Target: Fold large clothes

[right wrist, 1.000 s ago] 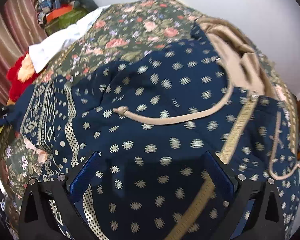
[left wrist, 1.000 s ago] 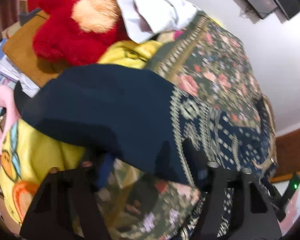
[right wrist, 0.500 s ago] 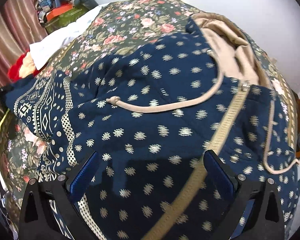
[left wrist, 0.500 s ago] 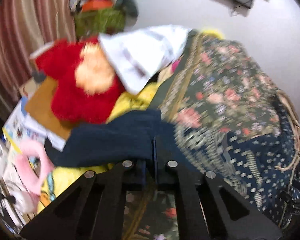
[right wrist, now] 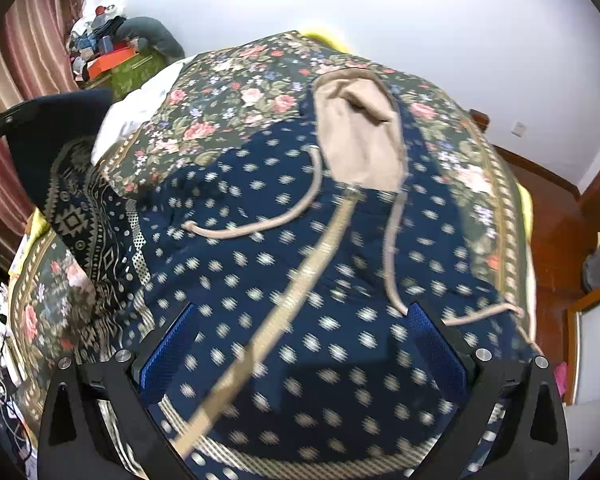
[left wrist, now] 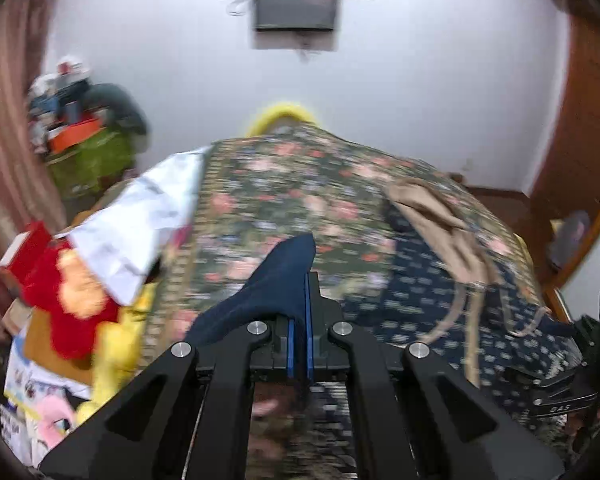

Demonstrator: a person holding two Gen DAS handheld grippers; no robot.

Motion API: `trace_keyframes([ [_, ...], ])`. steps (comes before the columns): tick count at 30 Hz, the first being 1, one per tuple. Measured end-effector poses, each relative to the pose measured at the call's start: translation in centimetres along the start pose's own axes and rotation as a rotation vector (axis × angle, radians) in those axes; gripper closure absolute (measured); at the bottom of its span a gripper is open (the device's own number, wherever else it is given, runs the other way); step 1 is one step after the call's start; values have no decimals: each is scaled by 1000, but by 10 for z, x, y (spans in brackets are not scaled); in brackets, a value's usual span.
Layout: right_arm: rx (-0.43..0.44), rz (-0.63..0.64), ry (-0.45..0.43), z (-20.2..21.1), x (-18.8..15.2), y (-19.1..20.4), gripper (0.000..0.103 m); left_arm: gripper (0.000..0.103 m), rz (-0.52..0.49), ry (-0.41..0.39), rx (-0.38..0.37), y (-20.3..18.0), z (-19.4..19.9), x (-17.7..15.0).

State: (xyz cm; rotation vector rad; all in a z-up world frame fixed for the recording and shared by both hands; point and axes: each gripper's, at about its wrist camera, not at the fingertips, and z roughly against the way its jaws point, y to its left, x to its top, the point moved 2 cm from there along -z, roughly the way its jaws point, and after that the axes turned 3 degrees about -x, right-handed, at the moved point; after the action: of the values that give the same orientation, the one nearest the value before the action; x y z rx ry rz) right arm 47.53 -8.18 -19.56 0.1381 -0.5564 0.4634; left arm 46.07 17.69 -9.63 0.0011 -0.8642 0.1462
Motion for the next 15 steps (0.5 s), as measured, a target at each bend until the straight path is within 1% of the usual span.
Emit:
trace_keyframes([
  [4,-4,-11,11,12,-13,-23,0,100,-62,65,-80,-58,-23,-19],
  [6,-7,-23,13,20,-21,-33,0,100,-94,120,-127,-90,-40,-38],
  [8,-13,-31,18,25,-29,-41,0,100,-104,164,-162,-109,-52,-54],
  [9,-16,-35,20,27,-32,-44,0,100,-108,205,-191,-121,-60,-67],
  [12,-25,-47,27,31,-41,-51,0,100,-109,292,-238,-141,-77,-93],
  [15,-15,-60,31,34,-46,-52,0,100,-94,381,-272,-142,-87,-119],
])
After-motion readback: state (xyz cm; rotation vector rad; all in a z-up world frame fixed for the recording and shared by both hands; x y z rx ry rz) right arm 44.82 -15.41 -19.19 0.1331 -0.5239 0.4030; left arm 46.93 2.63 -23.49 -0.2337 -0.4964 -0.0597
